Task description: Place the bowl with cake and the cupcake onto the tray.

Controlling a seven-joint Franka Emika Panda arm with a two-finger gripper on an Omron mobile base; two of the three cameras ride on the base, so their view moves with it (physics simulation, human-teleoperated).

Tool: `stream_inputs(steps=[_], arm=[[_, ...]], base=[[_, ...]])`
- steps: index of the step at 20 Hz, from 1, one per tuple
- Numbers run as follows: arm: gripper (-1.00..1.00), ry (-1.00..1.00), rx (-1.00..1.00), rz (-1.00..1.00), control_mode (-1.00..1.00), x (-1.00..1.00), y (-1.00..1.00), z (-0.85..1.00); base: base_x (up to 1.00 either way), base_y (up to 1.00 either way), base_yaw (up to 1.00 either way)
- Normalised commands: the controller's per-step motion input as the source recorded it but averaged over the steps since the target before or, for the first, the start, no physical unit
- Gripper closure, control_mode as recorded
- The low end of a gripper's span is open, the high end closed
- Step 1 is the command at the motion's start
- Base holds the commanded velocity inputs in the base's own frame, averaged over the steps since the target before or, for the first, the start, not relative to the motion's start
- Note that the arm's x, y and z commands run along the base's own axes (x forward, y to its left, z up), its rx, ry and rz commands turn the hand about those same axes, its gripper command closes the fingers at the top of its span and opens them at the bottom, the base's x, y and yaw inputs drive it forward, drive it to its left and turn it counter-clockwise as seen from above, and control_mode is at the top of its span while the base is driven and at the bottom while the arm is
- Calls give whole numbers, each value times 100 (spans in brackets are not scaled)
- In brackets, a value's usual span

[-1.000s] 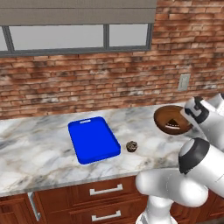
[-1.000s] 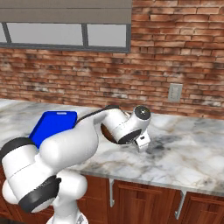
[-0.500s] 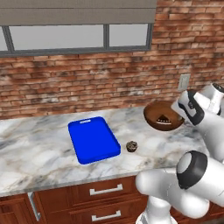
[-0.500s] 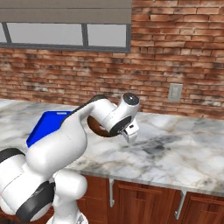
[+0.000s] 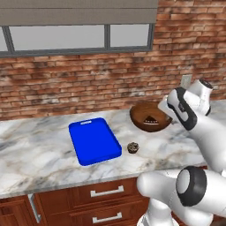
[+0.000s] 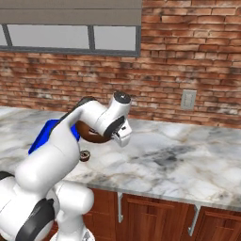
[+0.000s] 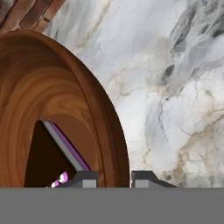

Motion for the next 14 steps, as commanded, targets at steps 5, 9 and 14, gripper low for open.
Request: stream_inputs(steps=[5,9,14], arm=[[100,-2,6,9,-100,0,69,0],[100,-1,6,8,-100,4,70,0],[100,0,4,7,-100,7,72,0]], base=[[0,0,0],[0,0,0],[0,0,0]])
